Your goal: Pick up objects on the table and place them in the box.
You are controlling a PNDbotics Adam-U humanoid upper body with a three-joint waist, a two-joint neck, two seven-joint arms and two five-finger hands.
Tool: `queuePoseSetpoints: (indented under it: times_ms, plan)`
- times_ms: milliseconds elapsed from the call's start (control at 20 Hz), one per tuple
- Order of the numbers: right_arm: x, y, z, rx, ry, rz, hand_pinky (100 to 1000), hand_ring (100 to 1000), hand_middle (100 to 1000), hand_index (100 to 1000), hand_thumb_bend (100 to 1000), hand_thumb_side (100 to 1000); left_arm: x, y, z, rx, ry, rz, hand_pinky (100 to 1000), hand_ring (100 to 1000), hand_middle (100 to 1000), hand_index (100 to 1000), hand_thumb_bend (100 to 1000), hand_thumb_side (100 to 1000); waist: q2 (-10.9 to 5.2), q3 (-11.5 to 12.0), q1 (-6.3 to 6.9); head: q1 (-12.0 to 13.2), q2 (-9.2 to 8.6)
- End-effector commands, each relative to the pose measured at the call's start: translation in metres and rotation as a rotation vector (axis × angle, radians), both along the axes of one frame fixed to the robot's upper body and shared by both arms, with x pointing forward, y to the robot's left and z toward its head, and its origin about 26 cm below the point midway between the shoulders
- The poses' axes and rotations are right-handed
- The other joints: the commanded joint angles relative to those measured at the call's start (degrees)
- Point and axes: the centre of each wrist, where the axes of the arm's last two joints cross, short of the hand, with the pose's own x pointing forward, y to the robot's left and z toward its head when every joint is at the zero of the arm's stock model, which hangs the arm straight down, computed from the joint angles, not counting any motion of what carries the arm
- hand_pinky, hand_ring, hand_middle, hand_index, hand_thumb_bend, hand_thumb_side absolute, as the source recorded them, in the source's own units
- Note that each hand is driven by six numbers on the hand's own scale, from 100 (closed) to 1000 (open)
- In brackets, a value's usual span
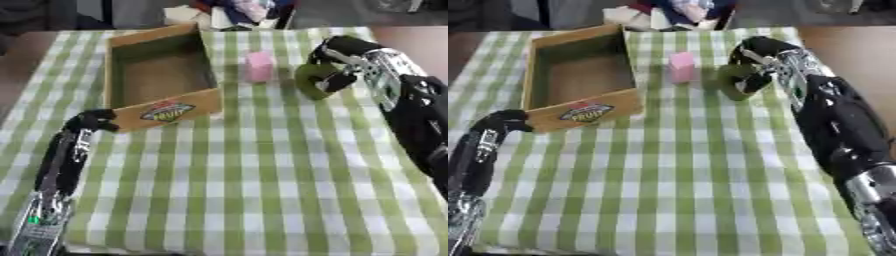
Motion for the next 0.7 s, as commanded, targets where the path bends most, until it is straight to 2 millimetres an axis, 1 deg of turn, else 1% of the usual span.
queuePoseSetpoints:
  times_ms: [50,250,450,600,700]
  plan:
    - [0.002,0.009,0.041,0.027,-0.098,0.041,657,569,273,419,100,100,0.001,0.004,0.007,0.014,-0.021,0.004,850,623,654,750,100,915,-0.96,0.05,-0.10,0.05,0.30]
    - [0.001,0.027,0.068,0.051,-0.153,0.089,655,567,271,418,100,100,0.001,0.004,0.006,0.014,-0.019,0.003,851,622,653,750,100,915,-1.09,0.08,-0.17,-0.07,0.30]
    - [-0.001,0.054,0.093,0.083,-0.202,0.159,652,564,271,418,100,100,0.001,0.003,0.006,0.015,-0.017,-0.002,851,622,653,749,100,915,-1.20,0.10,-0.26,0.04,0.30]
    - [-0.004,0.078,0.105,0.092,-0.221,0.215,655,566,274,422,100,100,0.001,0.002,0.005,0.015,-0.015,-0.007,851,622,653,749,100,916,-1.25,0.25,-0.32,-0.35,0.30]
    - [-0.007,0.096,0.109,0.090,-0.225,0.251,658,568,278,425,100,100,0.001,0.002,0.004,0.015,-0.012,-0.012,851,622,653,749,100,917,-1.24,0.35,-0.34,-0.69,0.30]
